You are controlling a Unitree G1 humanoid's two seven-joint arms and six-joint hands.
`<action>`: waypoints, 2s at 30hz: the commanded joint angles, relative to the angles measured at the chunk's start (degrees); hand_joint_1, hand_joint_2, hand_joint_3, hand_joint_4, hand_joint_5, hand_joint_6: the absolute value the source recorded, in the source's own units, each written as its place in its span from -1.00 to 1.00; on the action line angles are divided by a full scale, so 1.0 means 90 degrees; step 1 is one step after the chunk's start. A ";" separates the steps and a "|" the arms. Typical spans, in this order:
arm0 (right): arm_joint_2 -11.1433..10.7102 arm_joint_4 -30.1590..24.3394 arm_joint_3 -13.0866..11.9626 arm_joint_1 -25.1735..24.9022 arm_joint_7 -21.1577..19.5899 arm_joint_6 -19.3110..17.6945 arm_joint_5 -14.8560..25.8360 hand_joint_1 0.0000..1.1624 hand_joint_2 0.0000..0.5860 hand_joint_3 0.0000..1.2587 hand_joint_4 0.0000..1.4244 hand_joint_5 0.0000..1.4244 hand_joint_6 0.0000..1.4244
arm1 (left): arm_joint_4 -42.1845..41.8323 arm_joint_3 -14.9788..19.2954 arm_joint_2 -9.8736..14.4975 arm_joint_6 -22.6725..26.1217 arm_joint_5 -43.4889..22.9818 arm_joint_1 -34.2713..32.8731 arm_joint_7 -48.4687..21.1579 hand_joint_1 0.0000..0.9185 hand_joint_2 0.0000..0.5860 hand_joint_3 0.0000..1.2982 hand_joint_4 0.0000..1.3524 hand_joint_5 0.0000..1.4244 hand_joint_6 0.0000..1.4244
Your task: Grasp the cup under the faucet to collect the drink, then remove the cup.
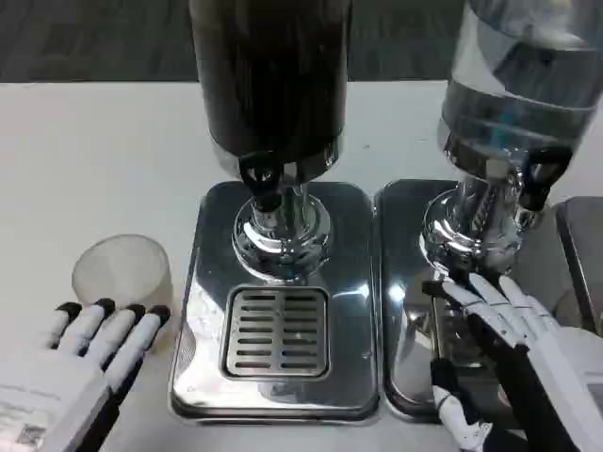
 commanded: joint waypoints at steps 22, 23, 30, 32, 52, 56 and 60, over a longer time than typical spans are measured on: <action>-0.0011 0.0196 -0.0060 -0.0257 0.0174 0.0017 0.0299 -0.10 0.80 -0.69 -0.88 -0.95 -0.91 | 0.0511 0.0126 -0.0242 0.0103 -0.0978 -0.0335 0.0306 -1.00 -0.76 -1.00 -1.00 -1.00 -1.00; -0.0006 0.0220 -0.0052 -0.0265 0.0183 0.0014 0.0329 -0.10 0.80 -0.69 -0.87 -0.95 -0.91 | 0.0586 0.0130 -0.0246 0.0102 -0.1105 -0.0388 0.0303 -1.00 -0.78 -1.00 -1.00 -1.00 -1.00; 0.0030 0.0265 -0.0016 -0.0252 0.0186 0.0031 0.0388 -0.10 0.81 -0.69 -0.87 -0.95 -0.90 | 0.1318 0.0140 -0.0242 -0.0189 -0.2003 -0.0821 0.0617 -1.00 -0.80 -1.00 -1.00 -1.00 -1.00; 0.0037 0.0257 -0.0014 -0.0240 0.0191 0.0045 0.0414 -0.10 0.81 -0.69 -0.86 -0.95 -0.89 | 0.1507 0.0129 -0.0264 -0.0250 -0.2223 -0.0954 0.0674 -1.00 -0.81 -1.00 -1.00 -1.00 -1.00; 0.0086 0.0321 0.0065 -0.0337 0.0273 0.0066 0.0599 -0.10 0.82 -0.68 -0.81 -0.90 -0.87 | 0.3230 -0.0224 -0.0276 -0.0152 -0.3154 -0.2527 0.0787 -1.00 -0.87 -1.00 -1.00 -1.00 -1.00; 0.0094 0.0303 0.0105 -0.0385 0.0230 0.0027 0.0551 -0.10 0.81 -0.68 -0.80 -0.88 -0.87 | 0.3776 -0.0278 -0.0232 -0.0381 -0.3383 -0.2863 0.0889 -1.00 -0.88 -1.00 -1.00 -1.00 -1.00; 0.0113 0.0307 0.0140 -0.0414 0.0236 0.0063 0.0561 -0.10 0.81 -0.68 -0.80 -0.88 -0.86 | 0.4237 -0.0375 -0.0192 -0.0522 -0.3507 -0.3154 0.0896 -1.00 -0.88 -1.00 -1.00 -1.00 -1.00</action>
